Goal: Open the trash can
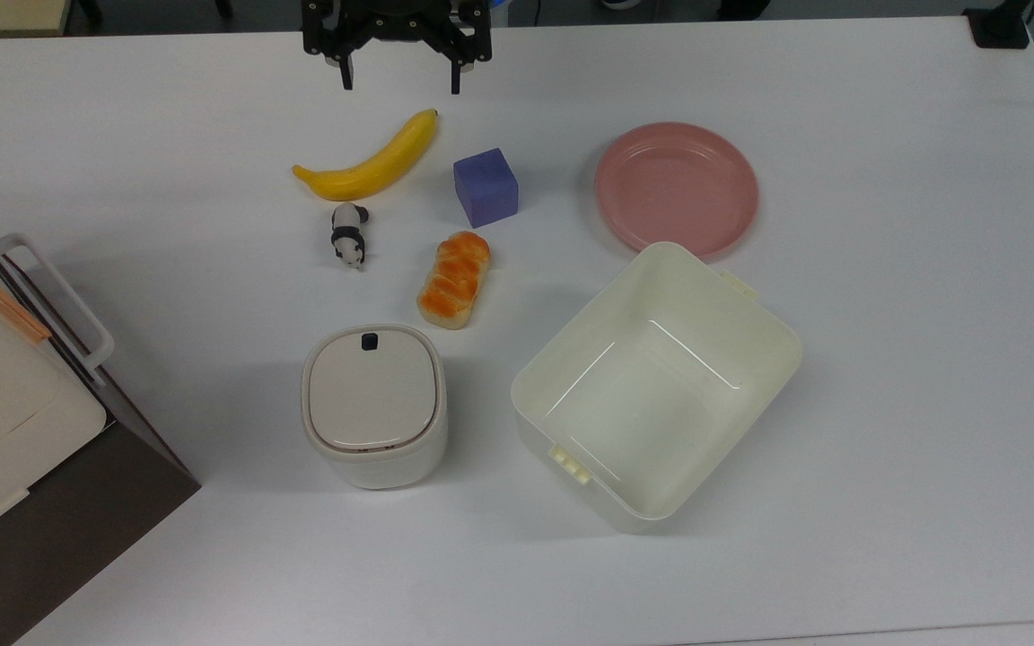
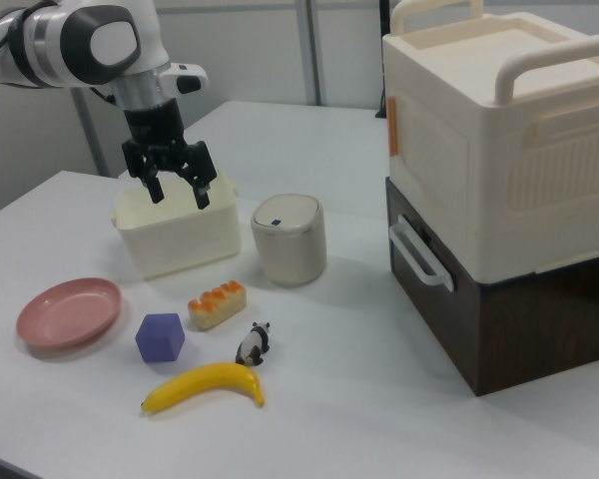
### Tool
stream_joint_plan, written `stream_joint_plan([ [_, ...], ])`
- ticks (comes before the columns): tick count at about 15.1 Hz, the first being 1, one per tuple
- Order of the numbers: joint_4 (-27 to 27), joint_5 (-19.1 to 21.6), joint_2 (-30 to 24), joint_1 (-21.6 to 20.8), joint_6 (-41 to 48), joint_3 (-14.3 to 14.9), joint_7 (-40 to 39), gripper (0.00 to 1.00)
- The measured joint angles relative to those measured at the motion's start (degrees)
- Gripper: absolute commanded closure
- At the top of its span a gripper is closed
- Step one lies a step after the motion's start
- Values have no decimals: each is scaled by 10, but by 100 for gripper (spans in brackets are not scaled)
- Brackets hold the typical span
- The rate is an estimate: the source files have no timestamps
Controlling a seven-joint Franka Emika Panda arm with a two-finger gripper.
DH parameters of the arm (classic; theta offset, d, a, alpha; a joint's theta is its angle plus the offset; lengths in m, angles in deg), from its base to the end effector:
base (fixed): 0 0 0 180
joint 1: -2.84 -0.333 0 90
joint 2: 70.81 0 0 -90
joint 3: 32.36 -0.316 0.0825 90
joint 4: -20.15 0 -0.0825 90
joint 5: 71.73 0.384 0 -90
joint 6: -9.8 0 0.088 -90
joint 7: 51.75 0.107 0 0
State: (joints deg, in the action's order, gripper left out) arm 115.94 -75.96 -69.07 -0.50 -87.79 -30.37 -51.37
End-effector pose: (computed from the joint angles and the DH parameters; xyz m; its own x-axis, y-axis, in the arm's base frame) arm 0.5717 0.0068 0.5712 0.9996 0.0267 0.0012 0.0265 -0.9969 0.0742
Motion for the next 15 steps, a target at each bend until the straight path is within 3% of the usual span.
stream_joint_plan([
  [11, 0, 0, 0, 1, 0, 0, 0, 0],
  [13, 0, 0, 0, 1, 0, 0, 0, 18],
  [15, 0, 0, 0, 1, 0, 0, 0, 42],
])
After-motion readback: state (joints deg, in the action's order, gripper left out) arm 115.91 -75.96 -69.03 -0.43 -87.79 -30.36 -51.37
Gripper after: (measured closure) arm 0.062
